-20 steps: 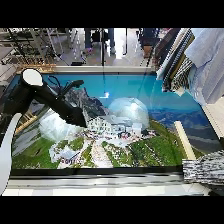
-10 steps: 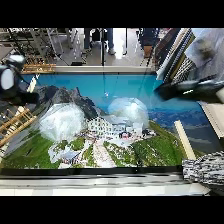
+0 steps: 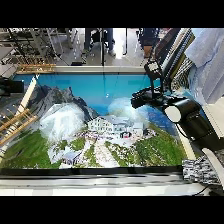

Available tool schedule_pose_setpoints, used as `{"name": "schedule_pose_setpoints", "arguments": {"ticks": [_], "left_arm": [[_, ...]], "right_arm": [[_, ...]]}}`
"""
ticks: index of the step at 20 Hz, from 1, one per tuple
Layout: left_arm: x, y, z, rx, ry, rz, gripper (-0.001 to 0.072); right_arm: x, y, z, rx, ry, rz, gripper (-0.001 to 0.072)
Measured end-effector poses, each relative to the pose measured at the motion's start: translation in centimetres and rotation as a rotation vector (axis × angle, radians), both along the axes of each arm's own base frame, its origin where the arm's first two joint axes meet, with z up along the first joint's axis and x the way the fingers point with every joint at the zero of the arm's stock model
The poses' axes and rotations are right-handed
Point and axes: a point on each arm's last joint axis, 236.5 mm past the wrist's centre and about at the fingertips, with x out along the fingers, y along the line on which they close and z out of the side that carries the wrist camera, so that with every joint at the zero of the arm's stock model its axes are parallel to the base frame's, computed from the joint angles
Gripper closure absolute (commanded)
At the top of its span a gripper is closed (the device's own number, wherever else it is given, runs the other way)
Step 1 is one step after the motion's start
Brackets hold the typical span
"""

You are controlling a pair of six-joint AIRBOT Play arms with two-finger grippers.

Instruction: Fold the clothes and pants, and hang the long-sleeved shirts on hangers.

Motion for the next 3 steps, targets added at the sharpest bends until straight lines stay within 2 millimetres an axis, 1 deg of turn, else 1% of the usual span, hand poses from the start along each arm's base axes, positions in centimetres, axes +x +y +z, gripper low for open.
{"name": "schedule_pose_setpoints", "arguments": {"ticks": [3], "left_arm": [[-0.05,0.08,0.17,0.0,-0.006,0.004,0.0692]], "right_arm": [[0.19,0.18,0.05,-0.003,-0.016,0.003,0.0367]]}}
